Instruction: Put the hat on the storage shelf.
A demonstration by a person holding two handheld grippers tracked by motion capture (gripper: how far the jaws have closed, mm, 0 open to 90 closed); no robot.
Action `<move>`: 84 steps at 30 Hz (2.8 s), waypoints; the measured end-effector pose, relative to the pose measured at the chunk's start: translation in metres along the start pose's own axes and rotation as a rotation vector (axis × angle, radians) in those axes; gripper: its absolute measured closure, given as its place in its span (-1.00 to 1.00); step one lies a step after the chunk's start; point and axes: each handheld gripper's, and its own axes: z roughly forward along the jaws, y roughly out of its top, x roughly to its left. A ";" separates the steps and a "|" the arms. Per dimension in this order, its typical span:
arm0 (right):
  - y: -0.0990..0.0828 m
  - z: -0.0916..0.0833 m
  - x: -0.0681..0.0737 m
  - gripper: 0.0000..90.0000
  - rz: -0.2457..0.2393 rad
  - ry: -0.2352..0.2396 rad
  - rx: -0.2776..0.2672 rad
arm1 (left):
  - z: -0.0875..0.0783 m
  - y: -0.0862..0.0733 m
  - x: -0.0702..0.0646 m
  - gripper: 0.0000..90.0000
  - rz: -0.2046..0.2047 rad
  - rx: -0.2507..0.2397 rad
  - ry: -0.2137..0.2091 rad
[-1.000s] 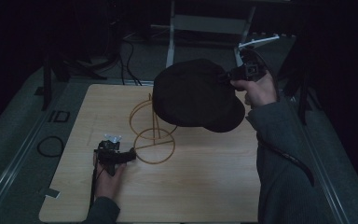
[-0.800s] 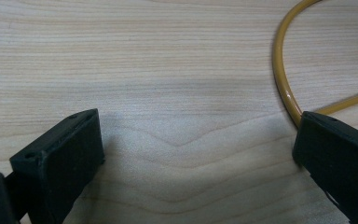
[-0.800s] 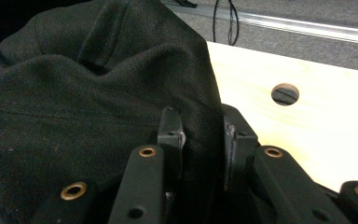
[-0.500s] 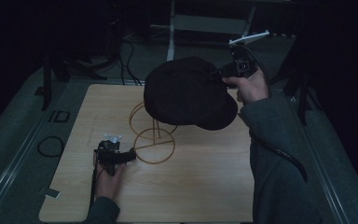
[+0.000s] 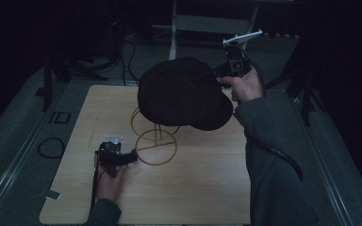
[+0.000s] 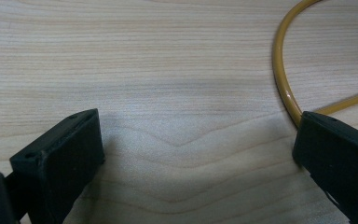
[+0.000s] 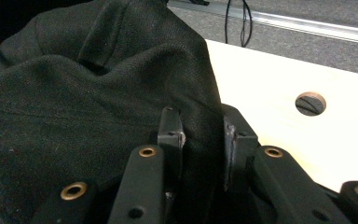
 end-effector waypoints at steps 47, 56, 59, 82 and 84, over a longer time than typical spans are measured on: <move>0.010 0.050 0.039 0.62 -0.028 0.042 0.036 | 0.000 0.000 0.000 -0.97 -0.001 0.000 0.000; 0.004 0.064 0.036 0.62 -0.028 0.030 0.064 | 0.000 0.000 0.000 -0.97 -0.002 0.001 -0.001; 0.001 0.069 0.035 0.61 -0.024 0.030 0.073 | 0.000 0.000 0.000 -0.97 0.002 0.003 -0.001; -0.016 0.097 0.036 0.52 -0.055 0.006 0.127 | 0.000 0.000 0.000 -0.97 0.000 0.002 -0.001; -0.016 0.098 0.038 0.51 -0.066 0.001 0.131 | 0.000 0.000 0.000 -0.97 0.000 0.002 -0.001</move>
